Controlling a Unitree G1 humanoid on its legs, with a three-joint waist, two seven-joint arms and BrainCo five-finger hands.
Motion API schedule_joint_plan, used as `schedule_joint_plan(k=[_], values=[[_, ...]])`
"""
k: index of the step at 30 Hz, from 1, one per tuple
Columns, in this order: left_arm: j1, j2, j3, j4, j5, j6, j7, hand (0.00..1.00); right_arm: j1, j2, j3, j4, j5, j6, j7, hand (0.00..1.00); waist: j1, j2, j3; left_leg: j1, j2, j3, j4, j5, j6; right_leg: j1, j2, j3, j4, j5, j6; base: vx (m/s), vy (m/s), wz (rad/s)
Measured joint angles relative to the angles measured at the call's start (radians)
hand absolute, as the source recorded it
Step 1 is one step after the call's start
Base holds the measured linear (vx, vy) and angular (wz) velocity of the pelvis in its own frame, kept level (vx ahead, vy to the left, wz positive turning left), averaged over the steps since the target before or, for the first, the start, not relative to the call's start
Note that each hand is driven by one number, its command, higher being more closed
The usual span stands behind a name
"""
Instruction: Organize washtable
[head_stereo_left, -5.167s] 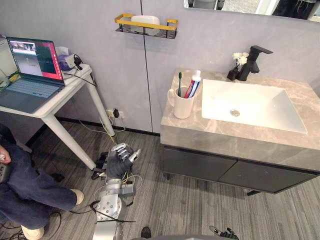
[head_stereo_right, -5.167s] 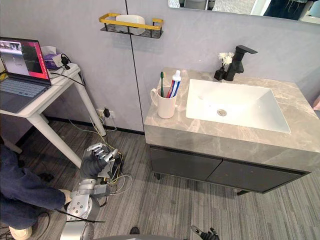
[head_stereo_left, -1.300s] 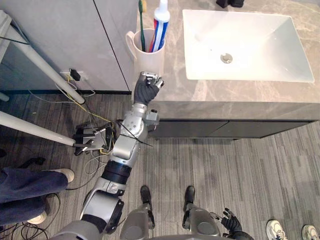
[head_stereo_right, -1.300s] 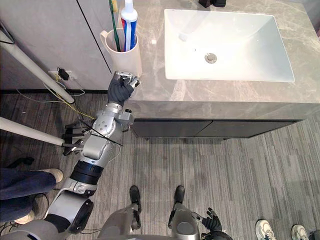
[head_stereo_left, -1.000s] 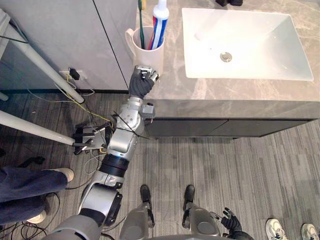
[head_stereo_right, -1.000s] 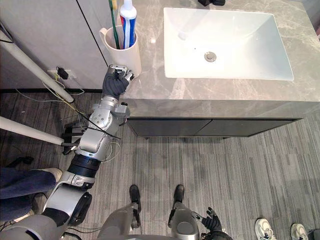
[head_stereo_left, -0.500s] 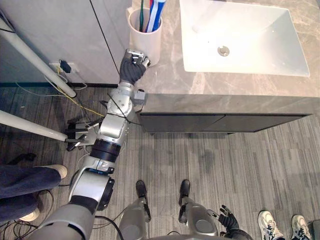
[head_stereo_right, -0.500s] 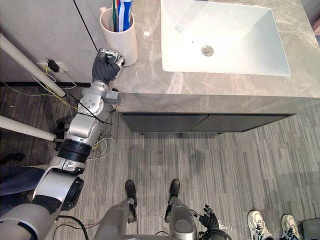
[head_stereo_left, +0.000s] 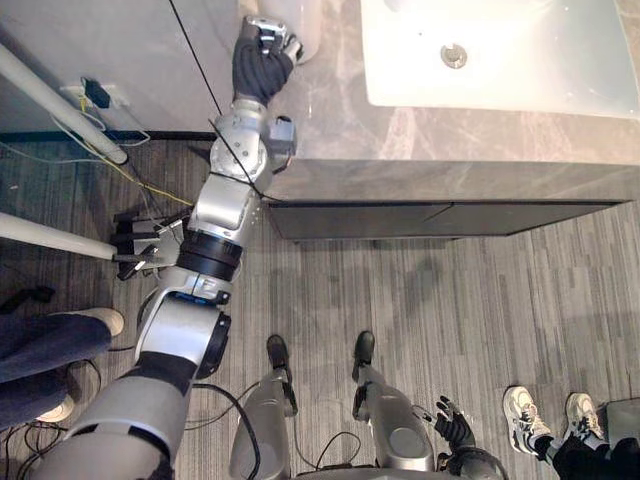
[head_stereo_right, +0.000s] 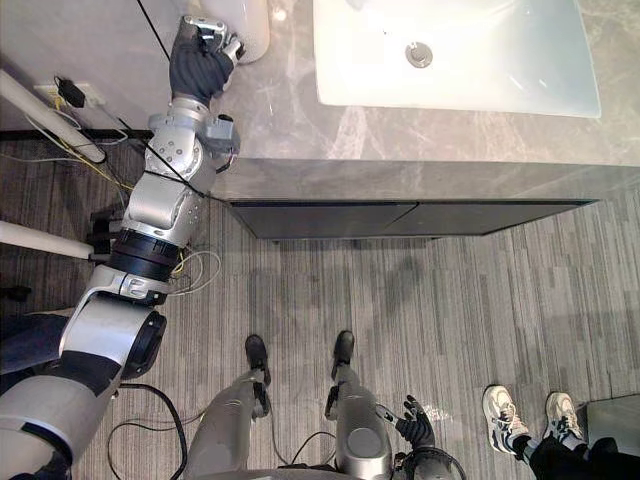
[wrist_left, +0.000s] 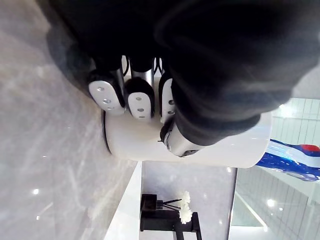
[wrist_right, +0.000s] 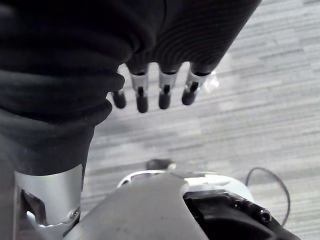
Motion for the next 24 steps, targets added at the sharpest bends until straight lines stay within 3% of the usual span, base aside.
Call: schedule_joint_plan(k=[7,20,24], values=[[-0.188,-0.013,-0.022,0.148,0.013,0.000,0.004,1.00,-0.063,-0.009,-0.003,0.047,0.011,0.002,-0.023,0.00,-0.003,-0.001,0.047,-0.013,-0.003,0.002,0.000,0.002,0.003,-0.018,-0.003,0.004,0.005,0.002,0.003,0.00,0.001,-0.01],[-0.477,0.097,-0.025,0.339,0.039,0.010,0.021,1.00,-0.139,-0.022,0.003,0.075,0.048,0.001,-0.041,0.00,-0.021,-0.006,0.119,-0.068,-0.004,0.013,-0.004,0.015,0.018,-0.077,-0.003,0.019,0.000,0.024,-0.001,-0.01,0.000,-0.02],[-0.558,0.173,-0.035,0.414,0.036,0.012,0.019,1.00,-0.172,-0.026,0.004,0.093,0.070,0.000,-0.042,0.00,-0.025,-0.007,0.121,-0.104,-0.005,0.020,-0.006,0.026,0.024,-0.112,-0.003,0.026,-0.013,0.046,-0.005,-0.05,-0.005,-0.04]])
